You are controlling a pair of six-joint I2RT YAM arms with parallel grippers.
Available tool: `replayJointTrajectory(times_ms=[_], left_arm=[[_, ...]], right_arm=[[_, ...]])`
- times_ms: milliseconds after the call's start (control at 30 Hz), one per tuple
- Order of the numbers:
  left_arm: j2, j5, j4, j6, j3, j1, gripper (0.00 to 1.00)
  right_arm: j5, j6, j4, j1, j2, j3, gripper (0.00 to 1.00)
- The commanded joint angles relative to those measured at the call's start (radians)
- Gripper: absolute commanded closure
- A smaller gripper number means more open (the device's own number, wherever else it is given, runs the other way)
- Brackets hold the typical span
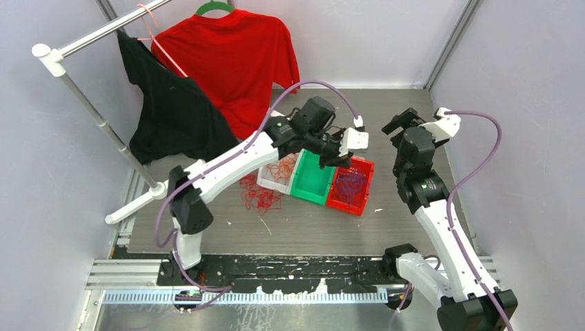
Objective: Untangle the cables
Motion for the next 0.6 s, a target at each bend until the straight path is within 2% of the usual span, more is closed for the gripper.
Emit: replayJointTrajectory(times_ms=[0,367,567], left_arm=[[0.064,-0.016,0.137,0.033,0.062,-0.008,1.0],[0.26,-0.124,0.216,0.002,0.13,-0.013,1.0],[0.36,-0.296,0.262,-0.027,0.159,-0.039,1.0]], right_arm=[[-0.001,0.019,0.025,-0.037,-0.03,0.014,0.16],[-0.01,0.041,0.016,-0.056,-0.034,0.02,0.15],[-0.001,0.027,0.008,-0.06,-0.048,0.037,0.14]])
